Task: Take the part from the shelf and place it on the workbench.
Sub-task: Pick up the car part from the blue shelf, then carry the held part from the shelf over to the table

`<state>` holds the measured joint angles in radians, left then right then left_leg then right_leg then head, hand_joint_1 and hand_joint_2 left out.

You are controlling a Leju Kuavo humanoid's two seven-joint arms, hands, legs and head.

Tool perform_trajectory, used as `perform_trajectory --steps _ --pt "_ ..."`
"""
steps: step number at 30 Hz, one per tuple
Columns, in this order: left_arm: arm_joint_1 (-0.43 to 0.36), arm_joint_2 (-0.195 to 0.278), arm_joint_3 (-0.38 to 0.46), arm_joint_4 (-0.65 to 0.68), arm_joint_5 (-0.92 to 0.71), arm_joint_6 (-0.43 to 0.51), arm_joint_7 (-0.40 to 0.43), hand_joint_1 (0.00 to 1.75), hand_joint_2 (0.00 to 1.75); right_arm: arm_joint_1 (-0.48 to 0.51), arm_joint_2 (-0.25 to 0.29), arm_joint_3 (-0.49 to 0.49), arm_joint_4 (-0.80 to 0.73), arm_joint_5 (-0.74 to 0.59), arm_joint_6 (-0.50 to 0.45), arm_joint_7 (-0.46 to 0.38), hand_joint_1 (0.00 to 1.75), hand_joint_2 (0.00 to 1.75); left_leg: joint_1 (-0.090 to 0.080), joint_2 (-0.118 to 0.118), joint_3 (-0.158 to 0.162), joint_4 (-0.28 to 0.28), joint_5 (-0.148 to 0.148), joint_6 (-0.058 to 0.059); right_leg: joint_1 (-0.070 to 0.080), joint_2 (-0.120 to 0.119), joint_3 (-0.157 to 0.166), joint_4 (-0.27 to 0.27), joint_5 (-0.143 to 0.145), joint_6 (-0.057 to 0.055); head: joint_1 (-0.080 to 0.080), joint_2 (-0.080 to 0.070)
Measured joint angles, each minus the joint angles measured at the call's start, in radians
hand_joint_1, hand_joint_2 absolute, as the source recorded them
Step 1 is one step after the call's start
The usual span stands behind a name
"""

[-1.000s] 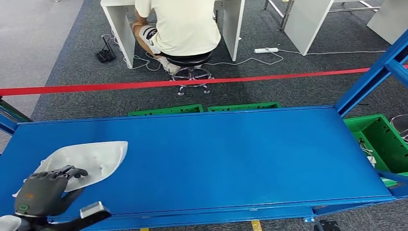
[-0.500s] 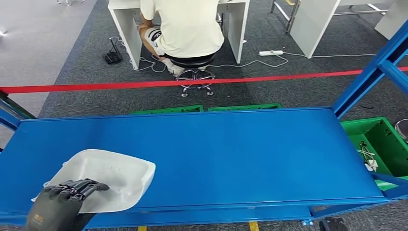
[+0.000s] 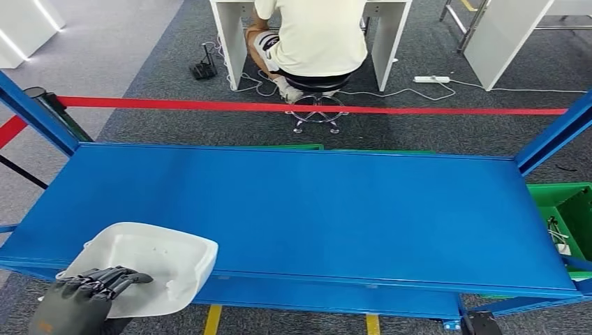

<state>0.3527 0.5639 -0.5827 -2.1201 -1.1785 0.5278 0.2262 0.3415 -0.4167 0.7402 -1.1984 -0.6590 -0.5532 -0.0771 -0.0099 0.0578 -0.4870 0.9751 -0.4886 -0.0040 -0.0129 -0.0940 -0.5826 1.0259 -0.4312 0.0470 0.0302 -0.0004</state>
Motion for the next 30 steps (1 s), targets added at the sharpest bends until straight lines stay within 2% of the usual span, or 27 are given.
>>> perform_trajectory --steps 1,2,3,4,5,6,7,8,9,10,12,13,14,16,17,18,19,21,22,23,24,25,26,27,28,29,30 --pt "0.002 0.006 -0.001 -0.001 -0.002 0.004 0.003 1.75 1.75 -0.002 0.003 0.002 -0.005 0.006 -0.007 0.006 0.0 0.0 0.001 -0.004 -0.007 -0.003 0.006 0.006 -0.002 0.002 -0.003 0.002 -0.002 0.006 0.0 0.0" --pt "0.003 0.011 -0.001 -0.002 -0.004 0.007 0.006 1.75 1.75 -0.002 0.005 0.004 -0.008 0.009 -0.01 0.01 0.0 0.0 0.002 -0.008 -0.014 -0.005 0.015 0.014 -0.003 0.016 -0.009 0.013 -0.017 0.011 0.001 0.0" --pt "0.004 0.015 -0.002 -0.003 -0.006 0.01 0.008 1.75 1.75 -0.003 0.007 0.005 -0.009 0.012 -0.012 0.011 0.0 0.0 0.003 -0.012 -0.023 -0.007 0.024 0.021 -0.004 0.036 -0.022 0.044 -0.049 0.016 0.001 0.0" --pt "0.004 0.019 -0.002 -0.004 -0.008 0.012 0.011 1.75 1.75 -0.003 0.008 0.007 -0.01 0.013 -0.013 0.012 0.0 0.0 0.004 -0.016 -0.033 -0.007 0.033 0.026 -0.004 0.06 -0.039 0.095 -0.094 0.019 0.001 0.0" --pt "0.004 0.021 -0.003 -0.004 -0.008 0.013 0.013 1.75 1.75 -0.003 0.009 0.008 -0.01 0.014 -0.013 0.012 0.0 0.0 0.003 -0.022 -0.044 -0.007 0.042 0.03 -0.003 0.078 -0.058 0.159 -0.141 0.02 0.002 0.0" --pt "0.004 0.023 -0.004 -0.004 -0.008 0.014 0.015 1.75 1.75 -0.003 0.01 0.009 -0.01 0.014 -0.013 0.012 0.0 0.0 0.001 -0.03 -0.056 -0.007 0.051 0.031 -0.001 0.086 -0.073 0.222 -0.175 0.019 0.001 0.0" --pt "0.004 0.025 -0.004 -0.004 -0.008 0.014 0.016 1.75 1.75 -0.004 0.011 0.01 -0.01 0.014 -0.013 0.01 0.0 0.0 -0.002 -0.038 -0.068 -0.006 0.061 0.032 0.001 0.089 -0.076 0.261 -0.187 0.017 0.001 0.0" --pt "0.004 0.027 -0.006 -0.004 -0.008 0.014 0.018 1.75 1.75 -0.005 0.012 0.012 -0.01 0.014 -0.013 0.008 0.0 0.0 -0.004 -0.049 -0.08 -0.005 0.071 0.032 0.003 0.09 -0.064 0.267 -0.178 0.013 0.001 0.0" --pt "0.004 0.029 -0.006 -0.004 -0.008 0.015 0.019 1.75 1.75 -0.005 0.014 0.013 -0.01 0.013 -0.013 0.005 0.0 0.0 -0.006 -0.057 -0.091 -0.005 0.08 0.032 0.005 0.092 -0.032 0.233 -0.152 0.008 0.001 0.0" --pt "0.004 0.032 -0.007 -0.004 -0.008 0.016 0.021 1.75 1.75 -0.006 0.014 0.015 -0.01 0.013 -0.013 0.002 0.0 0.0 -0.008 -0.063 -0.1 -0.005 0.089 0.032 0.007 0.096 0.016 0.167 -0.122 0.002 0.001 0.0" --pt "0.004 0.038 -0.009 -0.004 -0.008 0.02 0.022 1.75 1.75 -0.013 0.016 0.017 -0.009 0.01 -0.013 -0.005 0.0 0.0 -0.012 -0.074 -0.113 -0.003 0.106 0.029 0.011 0.104 0.111 0.021 -0.1 -0.009 0.0 0.0" --pt "0.005 0.041 -0.011 -0.004 -0.008 0.021 0.022 1.75 1.75 -0.017 0.018 0.018 -0.009 0.008 -0.012 -0.007 0.0 0.0 -0.013 -0.079 -0.117 -0.003 0.114 0.026 0.012 0.107 0.136 -0.025 -0.103 -0.012 0.001 0.0" --pt "0.006 0.045 -0.012 -0.004 -0.007 0.024 0.022 1.75 1.75 -0.021 0.019 0.02 -0.008 0.006 -0.01 -0.008 0.0 0.0 -0.012 -0.082 -0.119 -0.002 0.122 0.021 0.014 0.108 0.144 -0.044 -0.108 -0.015 0.002 0.0" --pt "0.007 0.052 -0.016 -0.004 -0.006 0.027 0.022 1.75 1.75 -0.024 0.021 0.023 -0.007 0.0 -0.007 -0.011 0.0 0.0 -0.009 -0.084 -0.122 -0.003 0.133 0.009 0.015 0.107 0.131 -0.047 -0.095 -0.028 0.003 0.0" --pt "0.007 0.055 -0.017 -0.005 -0.005 0.029 0.021 1.75 1.75 -0.025 0.022 0.024 -0.007 -0.005 -0.005 -0.013 0.0 0.0 -0.008 -0.083 -0.129 0.003 0.122 0.002 0.014 0.107 0.123 -0.048 -0.085 -0.036 0.002 0.0" --pt "0.008 0.059 -0.019 -0.005 -0.003 0.03 0.02 1.75 1.75 -0.026 0.022 0.026 -0.006 -0.008 -0.003 -0.016 0.0 0.0 -0.007 -0.08 -0.139 0.026 0.092 -0.005 0.012 0.107 0.113 -0.049 -0.074 -0.043 0.001 0.0" --pt "0.008 0.062 -0.021 -0.005 -0.002 0.03 0.019 1.75 1.75 -0.026 0.023 0.027 -0.005 -0.012 -0.001 -0.019 0.0 0.0 -0.004 -0.077 -0.156 0.072 0.045 -0.011 0.011 0.108 0.101 -0.05 -0.063 -0.047 0.0 0.0" --pt "0.008 0.065 -0.023 -0.005 0.002 0.031 0.017 1.75 1.75 -0.025 0.024 0.028 -0.003 -0.018 0.0 -0.025 0.0 0.0 0.002 -0.073 -0.193 0.203 -0.051 -0.022 0.01 0.111 0.077 -0.048 -0.041 -0.049 0.0 0.0" --pt "0.007 0.066 -0.024 -0.005 0.003 0.031 0.016 1.75 1.75 -0.025 0.025 0.029 -0.001 -0.021 0.0 -0.027 0.0 0.0 0.005 -0.073 -0.201 0.257 -0.072 -0.026 0.01 0.115 0.064 -0.046 -0.03 -0.048 0.0 0.0" --pt "0.007 0.067 -0.025 -0.005 0.004 0.031 0.016 1.75 1.75 -0.026 0.026 0.029 0.001 -0.022 0.0 -0.029 0.0 0.0 0.008 -0.072 -0.195 0.28 -0.069 -0.029 0.01 0.119 0.051 -0.044 -0.019 -0.046 0.0 0.0" --pt "0.006 0.068 -0.026 -0.005 0.005 0.031 0.016 1.75 1.75 -0.027 0.028 0.029 0.003 -0.023 0.0 -0.031 0.0 0.0 0.01 -0.073 -0.171 0.267 -0.048 -0.03 0.009 0.124 0.036 -0.042 -0.009 -0.042 0.0 0.0" --pt "0.006 0.07 -0.026 -0.005 0.006 0.031 0.016 1.75 1.75 -0.027 0.029 0.029 0.004 -0.024 0.0 -0.032 0.0 0.0 0.011 -0.075 -0.13 0.221 -0.021 -0.03 0.007 0.13 0.023 -0.039 0.0 -0.038 0.0 0.0" --pt "0.005 0.071 -0.026 -0.005 0.008 0.031 0.015 1.75 1.75 -0.027 0.03 0.029 0.006 -0.025 0.0 -0.033 0.0 0.0 0.013 -0.087 -0.077 0.151 -0.003 -0.028 0.006 0.137 0.012 -0.036 0.008 -0.032 0.0 0.0" --pt "0.004 0.072 -0.026 -0.005 0.009 0.031 0.014 1.75 1.75 -0.028 0.031 0.03 0.006 -0.026 -0.001 -0.034 0.0 0.0 0.014 -0.102 -0.026 0.076 0.004 -0.024 0.006 0.144 0.002 -0.033 0.015 -0.026 0.001 0.0" --pt "0.003 0.073 -0.027 -0.005 0.011 0.031 0.013 1.75 1.75 -0.029 0.031 0.03 0.007 -0.027 -0.003 -0.035 0.0 0.0 0.015 -0.114 0.009 0.02 0.001 -0.021 0.005 0.151 -0.007 -0.031 0.024 -0.019 0.001 0.0" --pt "0.001 0.074 -0.027 -0.005 0.014 0.031 0.01 1.75 1.75 -0.03 0.031 0.03 0.007 -0.03 -0.004 -0.037 0.0 0.0 0.014 -0.123 0.028 -0.014 -0.005 -0.016 0.005 0.159 -0.014 -0.03 0.034 -0.012 0.001 0.0" --pt "-0.001 0.075 -0.028 -0.005 0.016 0.031 0.008 1.75 1.75 -0.03 0.031 0.03 0.008 -0.032 -0.005 -0.038 0.0 0.0 0.012 -0.119 0.029 -0.024 -0.006 -0.01 0.004 0.167 -0.021 -0.031 0.044 -0.005 0.002 0.0"
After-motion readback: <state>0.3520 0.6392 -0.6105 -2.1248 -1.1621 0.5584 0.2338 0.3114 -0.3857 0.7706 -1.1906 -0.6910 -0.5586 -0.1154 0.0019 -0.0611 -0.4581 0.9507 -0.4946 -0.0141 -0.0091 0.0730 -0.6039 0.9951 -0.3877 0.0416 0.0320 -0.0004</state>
